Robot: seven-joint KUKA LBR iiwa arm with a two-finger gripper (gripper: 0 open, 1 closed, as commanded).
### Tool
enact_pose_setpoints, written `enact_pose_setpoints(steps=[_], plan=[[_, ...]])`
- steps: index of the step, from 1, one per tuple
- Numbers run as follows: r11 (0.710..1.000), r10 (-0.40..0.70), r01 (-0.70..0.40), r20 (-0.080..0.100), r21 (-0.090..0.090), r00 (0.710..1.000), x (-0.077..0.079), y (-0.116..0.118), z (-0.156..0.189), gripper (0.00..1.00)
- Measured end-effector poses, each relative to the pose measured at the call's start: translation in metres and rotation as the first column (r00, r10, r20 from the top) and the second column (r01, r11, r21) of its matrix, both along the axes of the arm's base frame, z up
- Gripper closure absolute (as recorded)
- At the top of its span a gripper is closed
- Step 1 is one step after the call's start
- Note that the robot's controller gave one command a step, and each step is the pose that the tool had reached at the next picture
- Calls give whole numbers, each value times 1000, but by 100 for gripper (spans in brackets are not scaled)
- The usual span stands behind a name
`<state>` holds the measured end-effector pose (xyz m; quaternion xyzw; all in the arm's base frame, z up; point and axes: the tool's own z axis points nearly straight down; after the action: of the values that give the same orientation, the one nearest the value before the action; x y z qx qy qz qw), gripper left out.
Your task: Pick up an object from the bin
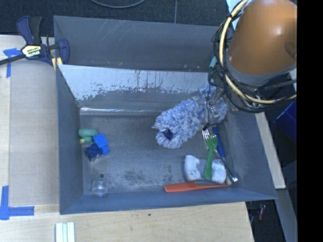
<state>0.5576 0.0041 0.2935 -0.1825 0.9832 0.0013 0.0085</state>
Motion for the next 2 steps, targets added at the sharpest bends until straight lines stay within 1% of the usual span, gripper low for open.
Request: enact_pose_setpoints(steps=[1, 2], plan=[[1000, 19, -19, -9, -2, 1000, -16, -5, -77, 100], [991, 132, -132, 8, -4, 991, -11, 23, -72, 100]])
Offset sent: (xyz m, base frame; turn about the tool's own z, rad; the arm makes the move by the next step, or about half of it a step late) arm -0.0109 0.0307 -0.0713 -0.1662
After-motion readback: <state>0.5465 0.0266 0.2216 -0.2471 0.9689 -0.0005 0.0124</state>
